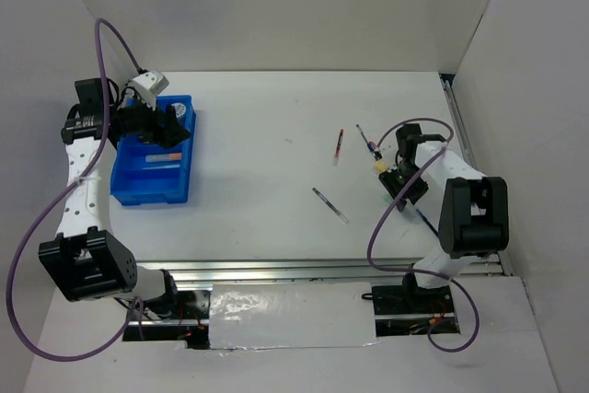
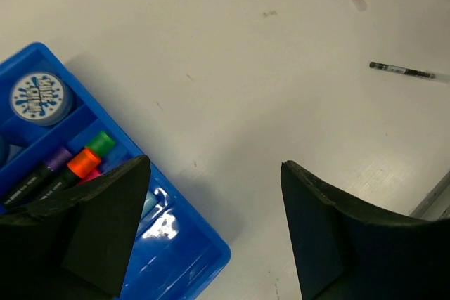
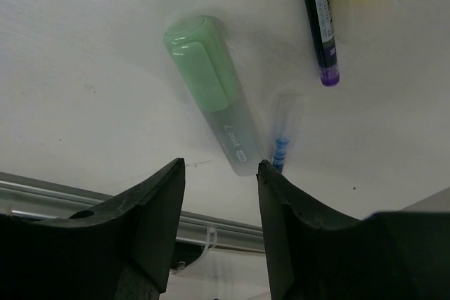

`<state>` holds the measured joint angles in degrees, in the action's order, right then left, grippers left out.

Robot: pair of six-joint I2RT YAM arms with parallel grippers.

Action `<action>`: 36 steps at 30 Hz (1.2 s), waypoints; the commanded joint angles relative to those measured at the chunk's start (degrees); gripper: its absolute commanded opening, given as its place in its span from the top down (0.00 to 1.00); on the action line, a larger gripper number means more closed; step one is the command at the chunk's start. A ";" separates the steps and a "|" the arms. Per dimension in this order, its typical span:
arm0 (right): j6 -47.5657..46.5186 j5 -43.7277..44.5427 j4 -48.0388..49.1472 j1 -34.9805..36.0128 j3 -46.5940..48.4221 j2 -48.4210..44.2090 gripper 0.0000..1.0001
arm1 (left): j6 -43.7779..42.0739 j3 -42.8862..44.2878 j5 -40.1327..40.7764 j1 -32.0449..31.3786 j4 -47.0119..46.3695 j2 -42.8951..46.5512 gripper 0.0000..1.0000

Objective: Sort the stationery into containers
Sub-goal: Pick up the stationery from the center of the board.

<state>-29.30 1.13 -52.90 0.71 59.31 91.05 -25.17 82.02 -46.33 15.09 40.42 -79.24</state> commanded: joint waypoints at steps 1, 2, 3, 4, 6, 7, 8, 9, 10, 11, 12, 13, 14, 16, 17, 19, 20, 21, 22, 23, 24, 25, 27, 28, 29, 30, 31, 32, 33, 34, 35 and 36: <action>-1.37 1.51 4.29 -0.36 -0.51 1.32 0.47 | 3.55 -1.60 -3.33 -0.06 -6.24 2.86 0.13; -1.37 1.34 4.56 -0.36 -0.60 1.68 0.47 | 3.20 -1.77 -3.51 -0.06 -6.06 3.13 0.13; -1.29 1.25 4.83 -0.27 -0.77 2.29 0.47 | 3.11 -1.86 -3.60 -0.15 -5.80 3.13 0.13; -1.20 1.25 5.52 -0.27 -0.86 2.64 0.47 | 2.93 -1.95 -3.86 -0.15 -5.53 2.96 0.13; -1.37 1.16 6.06 -0.36 -1.12 3.43 0.48 | 3.28 -2.04 -3.95 -0.15 -5.71 2.69 0.13; -1.37 1.25 6.67 -0.27 -1.13 4.31 0.48 | 3.28 -2.12 -4.03 -0.15 -5.71 2.52 0.13; -1.46 1.51 7.20 -0.01 -1.47 4.49 0.48 | 3.89 -2.39 -4.04 -0.15 -5.97 2.34 0.13; -1.55 1.51 7.72 0.25 -1.65 5.28 0.49 | 4.51 -2.56 -4.04 -0.06 -6.41 2.25 0.14; -1.46 1.60 7.99 0.34 -1.83 5.63 0.49 | 6.17 -2.83 -3.77 -0.06 -7.02 2.25 0.14; -1.46 1.69 8.17 0.43 -1.83 6.16 0.49 | 6.79 -3.61 -3.60 -0.15 -8.24 2.25 0.14; -1.55 1.69 8.34 0.61 -1.92 6.95 0.50 | 7.41 -4.05 -3.51 -0.15 -9.04 2.77 0.14; -1.64 1.60 8.52 0.87 -2.09 7.39 0.50 | 8.55 -4.49 -3.33 -0.32 -9.83 3.21 0.14; -1.64 1.60 8.61 1.05 -2.18 7.74 0.50 | 8.90 -5.54 -3.07 -0.24 -11.49 3.91 0.14; -1.64 1.69 9.13 1.13 -2.79 8.53 0.52 | 9.35 -6.51 -2.81 -0.33 -12.73 4.79 0.14; -1.99 1.69 9.05 1.40 -3.06 8.71 0.52 | 9.17 -7.22 -2.20 -0.41 -13.09 5.50 0.14; -2.43 1.60 9.31 2.01 -3.58 8.62 0.55 | 8.30 -7.40 -1.75 -1.03 -13.00 5.94 0.14; -2.60 1.51 9.31 2.36 -3.76 8.54 0.60 | 8.03 -7.31 -1.40 -1.03 -12.74 6.12 0.14; -2.78 1.51 9.05 2.63 -3.85 8.54 0.63 | 7.86 -7.22 -1.22 -1.12 -12.30 6.12 0.14; -2.78 1.25 8.96 2.98 -3.59 8.53 0.67 | 7.94 -6.96 -1.22 -1.12 -12.21 6.12 0.14; -2.78 1.16 8.61 3.94 -3.15 8.19 0.78 | 8.20 -6.87 -1.22 -1.12 -12.04 6.12 0.14; -2.61 0.90 7.30 4.38 -1.67 7.84 0.82 | 8.90 -6.70 -1.22 -1.12 -11.86 6.12 0.15; -2.61 -0.84 6.33 4.91 -0.61 7.22 0.85 | 9.60 -6.52 -1.31 -1.12 -12.03 6.38 0.15; -2.43 -4.71 2.91 6.93 3.59 4.33 0.89 | 11.97 -6.52 -1.22 -1.03 -13.08 6.99 0.14; -1.91 -8.91 1.85 7.72 5.45 3.19 0.92 | 12.94 -6.87 -1.22 -1.03 -13.70 8.04 0.13; -1.12 -11.12 0.10 9.38 9.73 1.26 0.94 | 16.78 -7.39 -1.14 -1.03 -14.66 8.66 0.09; -0.24 -13.49 -0.53 10.09 12.21 0.63 0.95 | 19.25 -8.01 -1.22 -0.94 -15.89 9.36 0.07; 2.81 -18.91 -0.97 10.88 14.76 0.10 1.00 | 21.54 -9.75 -1.48 -1.03 -18.86 10.76 0.05; 4.76 -21.58 -1.32 12.37 17.48 -0.16 1.00 | 23.91 -10.90 -2.10 -1.29 -20.63 11.56 0.06; 6.69 -24.13 -1.24 12.99 22.73 -0.08 1.00 | 28.98 -12.13 -2.97 -1.82 -22.22 12.35 0.07; 11.41 -26.76 -0.97 13.70 25.04 0.27 1.00 | 31.21 -14.49 -2.55 -2.69 -25.62 13.92 0.08; 13.98 -31.58 0.07 14.31 29.07 1.32 1.00 | 32.89 -15.74 -1.41 -5.48 -27.05 14.72 0.10; 18.44 -33.62 1.04 15.80 30.85 1.94 1.00 | 35.25 -17.31 2.34 -7.34 -28.02 15.43 0.11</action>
<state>-22.35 -18.87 -52.56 14.17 83.09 95.09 -0.54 67.66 -46.17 12.05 20.56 -66.41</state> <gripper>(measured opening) 0.338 0.901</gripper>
